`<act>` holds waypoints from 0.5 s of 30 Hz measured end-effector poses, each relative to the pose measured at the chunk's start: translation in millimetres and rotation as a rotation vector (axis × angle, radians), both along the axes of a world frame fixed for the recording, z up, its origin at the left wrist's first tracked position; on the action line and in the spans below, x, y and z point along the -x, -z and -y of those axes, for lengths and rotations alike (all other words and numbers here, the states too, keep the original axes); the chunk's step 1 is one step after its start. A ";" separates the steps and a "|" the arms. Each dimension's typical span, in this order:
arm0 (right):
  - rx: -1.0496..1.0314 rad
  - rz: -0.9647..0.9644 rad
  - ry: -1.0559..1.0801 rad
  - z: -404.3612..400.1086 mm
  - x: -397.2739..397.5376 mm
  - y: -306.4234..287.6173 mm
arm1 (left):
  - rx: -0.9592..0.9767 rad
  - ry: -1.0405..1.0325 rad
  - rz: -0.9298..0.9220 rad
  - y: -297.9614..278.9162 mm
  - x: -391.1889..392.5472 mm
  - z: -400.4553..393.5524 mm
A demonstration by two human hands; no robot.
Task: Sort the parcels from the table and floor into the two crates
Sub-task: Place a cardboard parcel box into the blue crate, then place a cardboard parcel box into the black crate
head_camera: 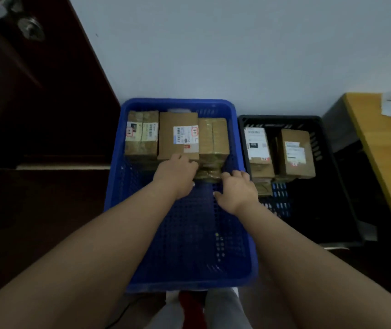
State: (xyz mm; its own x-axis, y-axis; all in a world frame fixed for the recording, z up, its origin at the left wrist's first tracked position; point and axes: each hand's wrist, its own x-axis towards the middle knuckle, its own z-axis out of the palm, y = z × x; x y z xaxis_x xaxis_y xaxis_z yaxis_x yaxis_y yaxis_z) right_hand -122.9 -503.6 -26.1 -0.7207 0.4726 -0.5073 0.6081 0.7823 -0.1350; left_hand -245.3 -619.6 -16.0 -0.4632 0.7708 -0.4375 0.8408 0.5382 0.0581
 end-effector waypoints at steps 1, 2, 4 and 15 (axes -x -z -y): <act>-0.013 -0.004 0.019 -0.7 -10.8 -9.4 | -0.020 0.036 -0.012 -8.5 -10.6 -5.8; -0.024 -0.009 0.040 -2.5 -22.3 -18.7 | -0.043 0.071 -0.020 -16.5 -22.3 -12.7; -0.060 -0.035 0.071 -9.4 -45.7 -36.6 | -0.103 0.136 -0.040 -31.0 -46.7 -28.3; -0.280 -0.185 0.301 -108.5 -267.8 -141.0 | -0.257 0.504 -0.263 -130.0 -257.2 -171.1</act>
State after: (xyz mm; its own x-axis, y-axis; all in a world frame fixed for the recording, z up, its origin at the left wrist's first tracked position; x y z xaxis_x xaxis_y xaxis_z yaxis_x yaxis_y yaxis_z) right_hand 144.9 -395.1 114.9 -0.5966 0.7759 -0.2052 0.7997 0.5962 -0.0709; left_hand 11.8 -448.5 114.0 -0.0820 0.9882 -0.1296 0.9915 0.0677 -0.1109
